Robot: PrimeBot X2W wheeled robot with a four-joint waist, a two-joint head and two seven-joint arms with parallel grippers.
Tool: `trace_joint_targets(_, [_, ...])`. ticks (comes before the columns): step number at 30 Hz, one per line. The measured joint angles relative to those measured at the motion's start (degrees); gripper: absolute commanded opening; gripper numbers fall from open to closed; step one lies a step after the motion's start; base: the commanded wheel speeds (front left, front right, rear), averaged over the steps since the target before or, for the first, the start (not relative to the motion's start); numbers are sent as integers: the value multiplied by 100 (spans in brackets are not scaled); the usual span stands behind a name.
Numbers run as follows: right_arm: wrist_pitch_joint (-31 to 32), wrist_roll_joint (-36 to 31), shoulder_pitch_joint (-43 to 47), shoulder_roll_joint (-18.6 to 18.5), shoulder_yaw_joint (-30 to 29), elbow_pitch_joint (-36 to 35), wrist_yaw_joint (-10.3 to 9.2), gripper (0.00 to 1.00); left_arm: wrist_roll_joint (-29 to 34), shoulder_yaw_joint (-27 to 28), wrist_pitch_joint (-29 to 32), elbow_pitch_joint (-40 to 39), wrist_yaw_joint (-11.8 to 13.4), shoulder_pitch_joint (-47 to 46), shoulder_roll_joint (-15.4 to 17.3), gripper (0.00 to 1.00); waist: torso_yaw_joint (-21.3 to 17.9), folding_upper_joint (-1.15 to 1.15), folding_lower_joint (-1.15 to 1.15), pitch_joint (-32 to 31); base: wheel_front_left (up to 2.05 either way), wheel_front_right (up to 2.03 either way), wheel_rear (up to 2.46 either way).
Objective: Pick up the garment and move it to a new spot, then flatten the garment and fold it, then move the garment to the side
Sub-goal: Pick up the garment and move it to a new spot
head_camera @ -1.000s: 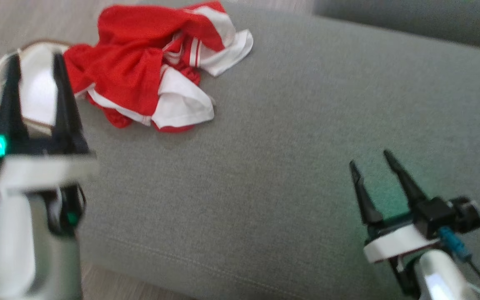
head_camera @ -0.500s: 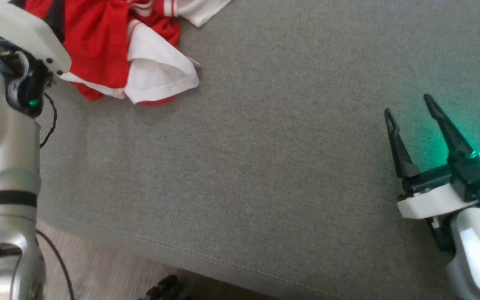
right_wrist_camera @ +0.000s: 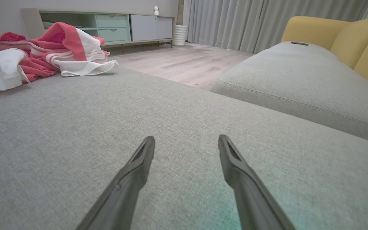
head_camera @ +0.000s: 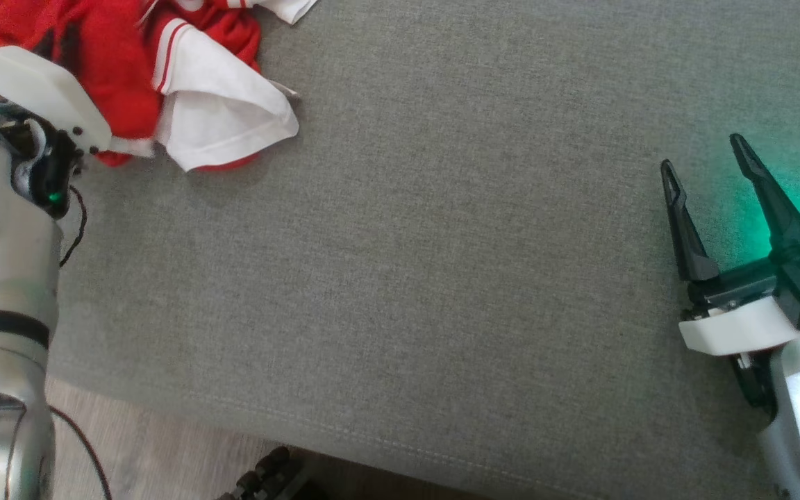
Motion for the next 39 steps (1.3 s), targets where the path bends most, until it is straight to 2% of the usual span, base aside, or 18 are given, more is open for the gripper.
trace_joint_targets(5, [0,0,5,1,-43,71,0,100,-204,-241,-687,56,0,-65,-4,0,31,0,0,-113,0,0,0])
trace_joint_targets(9, [0,0,16,52,-23,141,0,100,-443,-573,-1016,-65,0,-65,31,0,34,0,0,-360,0,0,0])
trace_joint_targets(12, [0,24,22,276,100,218,0,100,-634,-1000,-1203,-449,0,-74,302,0,-15,0,0,-711,0,0,0])
trace_joint_targets(20, [0,151,263,803,264,402,0,100,-912,-1642,-1310,-1335,1,-192,823,0,-302,0,-1,-1550,0,0,0])
trace_joint_targets(27, [0,264,639,1091,341,531,0,100,-1165,-1918,-1080,-2214,2,-289,1031,0,-858,0,-1,-2215,0,0,0])
trace_joint_targets(32, [1,355,722,1159,469,541,0,100,-1402,-1994,-691,-2934,30,-27,992,0,-1403,0,-1,-2517,0,0,0])
trace_joint_targets(39, [2,557,724,1194,761,569,0,100,-1635,-2232,-390,-3867,304,875,790,0,-2251,0,-1,-2699,0,0,0])
